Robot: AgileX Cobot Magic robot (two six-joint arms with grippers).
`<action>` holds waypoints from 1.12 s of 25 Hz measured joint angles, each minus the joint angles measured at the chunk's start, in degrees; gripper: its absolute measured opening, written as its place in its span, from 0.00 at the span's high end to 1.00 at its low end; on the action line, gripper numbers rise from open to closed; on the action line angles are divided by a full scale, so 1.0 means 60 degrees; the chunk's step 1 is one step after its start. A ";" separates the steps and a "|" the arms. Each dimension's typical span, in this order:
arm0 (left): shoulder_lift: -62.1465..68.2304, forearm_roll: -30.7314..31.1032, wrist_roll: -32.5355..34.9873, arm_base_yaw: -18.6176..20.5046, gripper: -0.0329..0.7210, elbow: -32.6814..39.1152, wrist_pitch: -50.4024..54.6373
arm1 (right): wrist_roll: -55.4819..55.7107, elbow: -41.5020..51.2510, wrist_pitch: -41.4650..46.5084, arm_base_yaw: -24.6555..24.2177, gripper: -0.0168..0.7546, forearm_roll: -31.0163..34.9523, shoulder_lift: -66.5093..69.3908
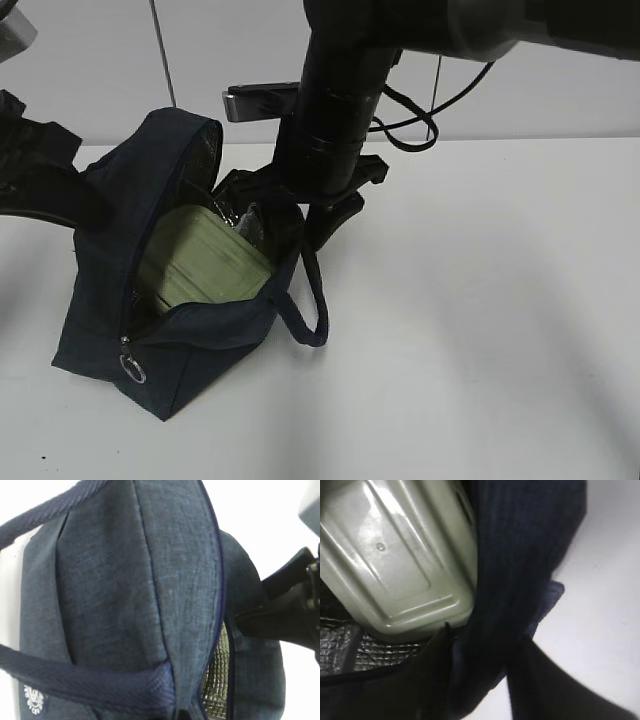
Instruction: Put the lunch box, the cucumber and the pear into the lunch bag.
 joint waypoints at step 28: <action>0.1787 -0.0801 -0.0036 -0.2920 0.98 -0.1462 -0.0455 | -0.2397 0.4518 -0.3131 -0.1778 0.97 0.2052 -0.4042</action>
